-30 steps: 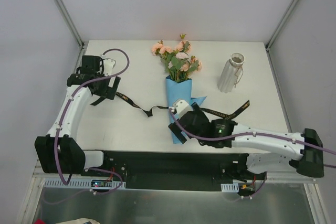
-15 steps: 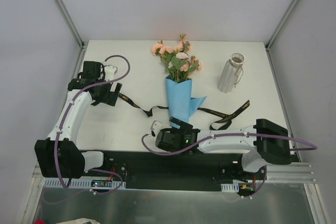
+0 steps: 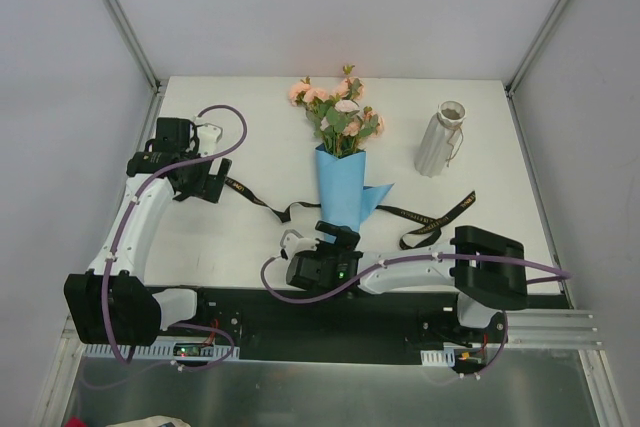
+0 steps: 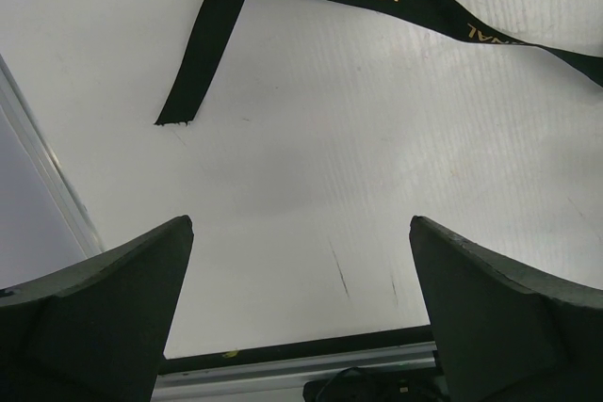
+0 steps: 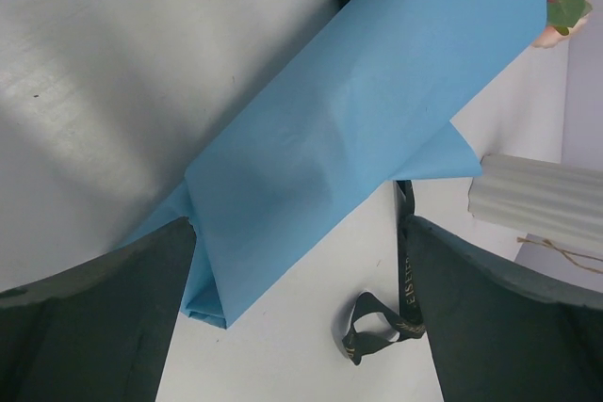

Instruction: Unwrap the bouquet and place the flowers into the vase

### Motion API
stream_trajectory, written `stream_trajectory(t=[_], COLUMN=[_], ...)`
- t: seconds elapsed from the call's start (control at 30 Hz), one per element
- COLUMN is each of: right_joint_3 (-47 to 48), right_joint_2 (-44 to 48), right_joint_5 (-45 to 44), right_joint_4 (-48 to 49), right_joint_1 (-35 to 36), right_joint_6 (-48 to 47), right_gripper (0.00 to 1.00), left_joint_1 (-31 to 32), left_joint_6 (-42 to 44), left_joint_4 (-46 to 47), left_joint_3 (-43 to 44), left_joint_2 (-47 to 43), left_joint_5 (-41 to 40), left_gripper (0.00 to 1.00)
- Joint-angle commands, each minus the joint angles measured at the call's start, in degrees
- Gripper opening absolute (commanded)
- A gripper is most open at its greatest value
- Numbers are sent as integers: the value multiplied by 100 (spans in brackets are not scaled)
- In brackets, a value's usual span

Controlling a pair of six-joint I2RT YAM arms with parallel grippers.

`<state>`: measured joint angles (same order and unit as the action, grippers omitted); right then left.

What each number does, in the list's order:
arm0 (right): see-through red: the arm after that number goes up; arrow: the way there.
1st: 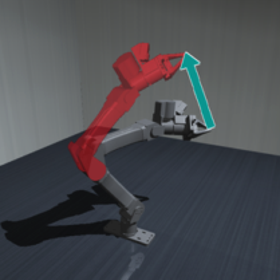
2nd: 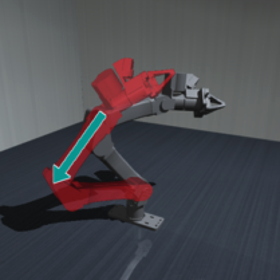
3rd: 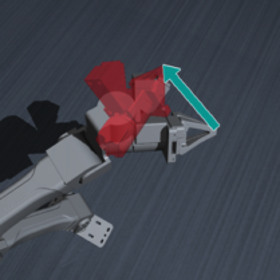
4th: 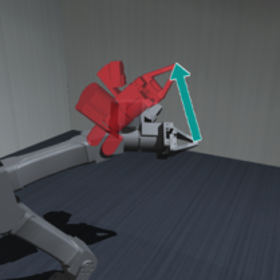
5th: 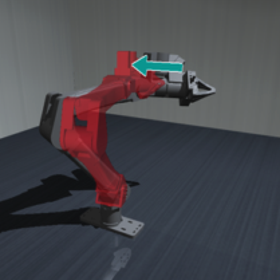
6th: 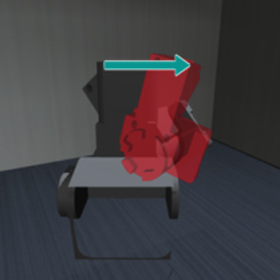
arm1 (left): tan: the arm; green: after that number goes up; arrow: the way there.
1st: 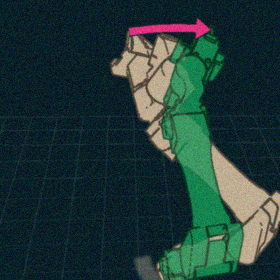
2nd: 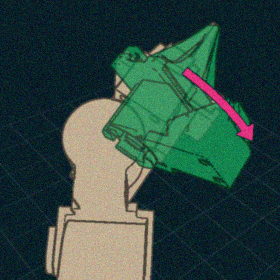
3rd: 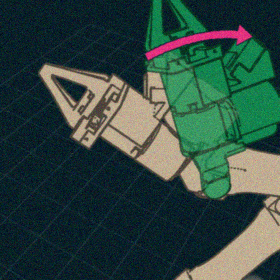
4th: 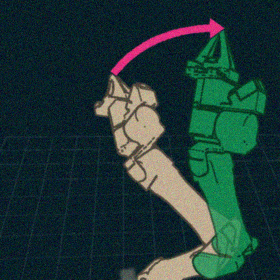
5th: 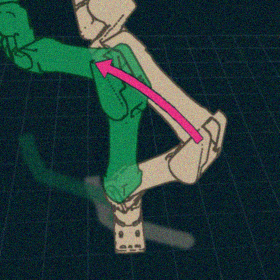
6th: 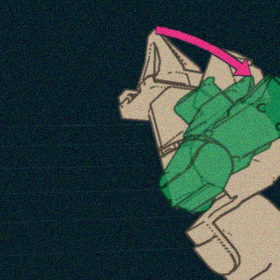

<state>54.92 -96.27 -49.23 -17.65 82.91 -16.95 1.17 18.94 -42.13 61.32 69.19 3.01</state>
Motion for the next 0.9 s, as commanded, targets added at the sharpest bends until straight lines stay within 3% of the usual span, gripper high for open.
stream_trajectory(t=[0.0,0.6,0.87], right_joint_3=[-60,-148,-95], right_joint_2=[-50,-375,-314], right_joint_5=[-263,-324,-1060], right_joint_4=[183,-90,515], right_joint_1=[32,-3,-56], right_joint_6=[-98,209,-80], right_gripper=[96,96,97], left_joint_1=[50,50,50], left_joint_6=[101,66,13], left_joint_4=[-94,-146,-138], left_joint_3=[108,275,363], left_joint_2=[-81,-72,-28], left_joint_5=[148,227,253], left_gripper=[99,99,99])
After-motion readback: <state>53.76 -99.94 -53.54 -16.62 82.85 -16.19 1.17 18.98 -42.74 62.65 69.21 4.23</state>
